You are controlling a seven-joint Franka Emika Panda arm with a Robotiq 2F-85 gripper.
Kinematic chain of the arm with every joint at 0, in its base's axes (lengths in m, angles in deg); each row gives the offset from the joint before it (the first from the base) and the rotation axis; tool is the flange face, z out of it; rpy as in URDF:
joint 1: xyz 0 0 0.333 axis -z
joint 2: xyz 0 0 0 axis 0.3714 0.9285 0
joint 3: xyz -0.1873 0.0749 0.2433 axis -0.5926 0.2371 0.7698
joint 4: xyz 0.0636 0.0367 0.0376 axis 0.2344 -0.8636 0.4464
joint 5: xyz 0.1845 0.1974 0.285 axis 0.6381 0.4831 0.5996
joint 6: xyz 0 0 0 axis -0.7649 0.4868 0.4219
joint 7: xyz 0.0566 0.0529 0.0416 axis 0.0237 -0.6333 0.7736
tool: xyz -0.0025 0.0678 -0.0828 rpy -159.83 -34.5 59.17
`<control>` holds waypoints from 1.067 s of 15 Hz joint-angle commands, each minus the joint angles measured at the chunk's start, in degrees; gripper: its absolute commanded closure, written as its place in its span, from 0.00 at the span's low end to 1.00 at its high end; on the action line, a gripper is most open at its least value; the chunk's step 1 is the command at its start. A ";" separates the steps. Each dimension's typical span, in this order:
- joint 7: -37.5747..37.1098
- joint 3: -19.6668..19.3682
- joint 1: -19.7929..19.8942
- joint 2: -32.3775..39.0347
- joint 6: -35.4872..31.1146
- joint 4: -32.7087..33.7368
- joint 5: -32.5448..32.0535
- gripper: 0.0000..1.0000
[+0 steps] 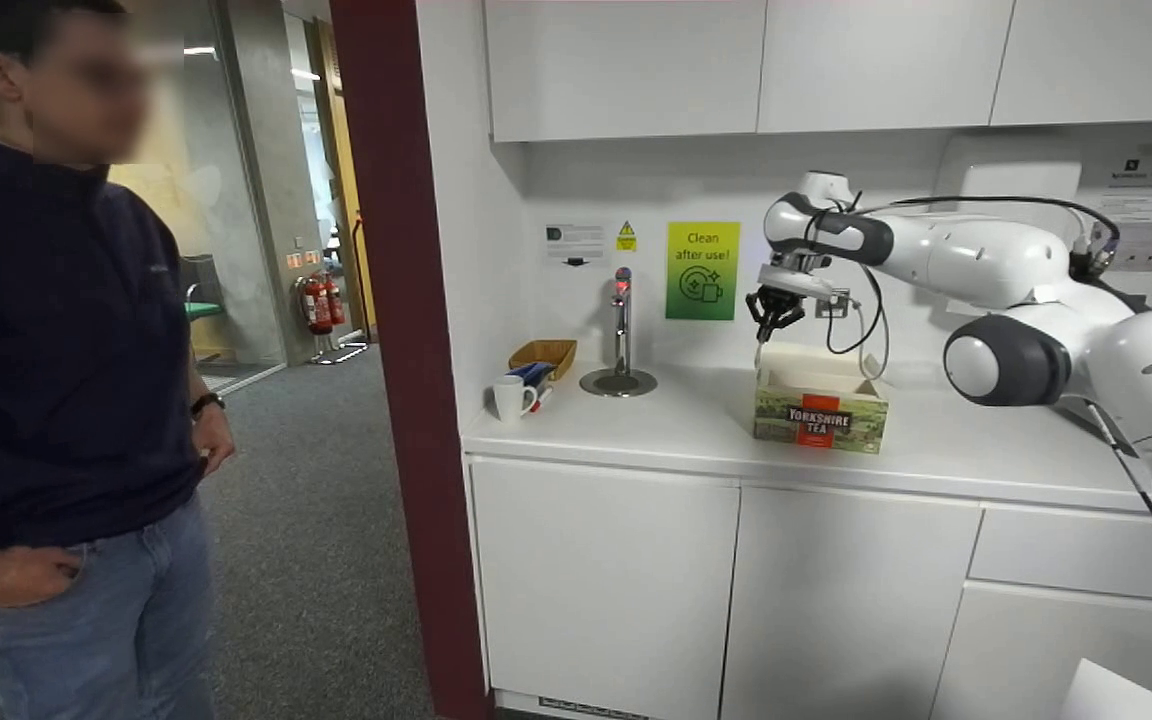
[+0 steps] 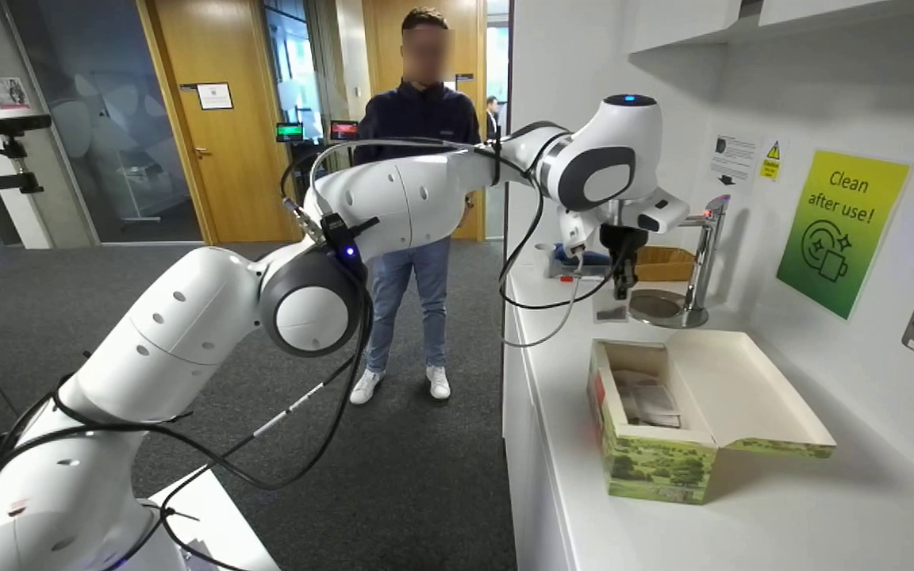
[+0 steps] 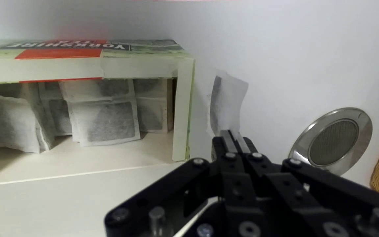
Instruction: Remove one tea bag from the open box and place it on the counter.
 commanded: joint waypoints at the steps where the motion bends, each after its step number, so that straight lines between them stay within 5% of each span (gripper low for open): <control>1: -1.18 -0.17 -1.13 2.56 2.30 3.62 -0.88 1.00; 16: -0.72 -1.10 -5.82 8.02 2.05 4.50 -6.58 1.00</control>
